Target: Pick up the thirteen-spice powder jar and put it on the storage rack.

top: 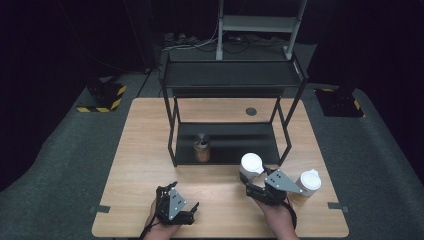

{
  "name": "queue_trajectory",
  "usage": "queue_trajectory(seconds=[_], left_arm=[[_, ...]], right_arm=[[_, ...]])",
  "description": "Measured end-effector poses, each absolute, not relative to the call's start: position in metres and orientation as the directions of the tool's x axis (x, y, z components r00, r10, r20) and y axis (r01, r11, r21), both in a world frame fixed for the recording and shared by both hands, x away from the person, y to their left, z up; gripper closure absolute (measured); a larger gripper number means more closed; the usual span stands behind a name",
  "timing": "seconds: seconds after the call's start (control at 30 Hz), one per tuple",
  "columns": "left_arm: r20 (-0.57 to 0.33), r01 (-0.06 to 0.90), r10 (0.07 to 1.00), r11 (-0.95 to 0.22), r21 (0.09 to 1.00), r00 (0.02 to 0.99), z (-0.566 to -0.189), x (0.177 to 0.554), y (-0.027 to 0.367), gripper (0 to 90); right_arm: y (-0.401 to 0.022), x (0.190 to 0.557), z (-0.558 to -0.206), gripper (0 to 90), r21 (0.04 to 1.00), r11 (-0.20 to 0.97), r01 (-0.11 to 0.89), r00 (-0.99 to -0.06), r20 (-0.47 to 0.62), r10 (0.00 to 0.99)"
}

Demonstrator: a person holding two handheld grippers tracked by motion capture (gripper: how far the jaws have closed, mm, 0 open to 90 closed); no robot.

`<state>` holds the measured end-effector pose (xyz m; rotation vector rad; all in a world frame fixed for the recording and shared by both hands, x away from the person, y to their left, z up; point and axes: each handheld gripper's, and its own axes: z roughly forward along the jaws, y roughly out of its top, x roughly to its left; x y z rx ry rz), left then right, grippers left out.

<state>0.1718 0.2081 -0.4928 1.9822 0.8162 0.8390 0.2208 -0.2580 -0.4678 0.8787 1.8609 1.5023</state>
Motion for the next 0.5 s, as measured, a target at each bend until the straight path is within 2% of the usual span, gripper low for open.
queue_trajectory(seconds=[0.5], left_arm=[[0.258,0.236,0.78,-0.456,0.858,0.571,-0.493,0.172,0.209,0.8]], right_arm=[[-0.247,0.234,-0.459,29.6,0.981,0.142,0.131,-0.612,-0.033,0.79]])
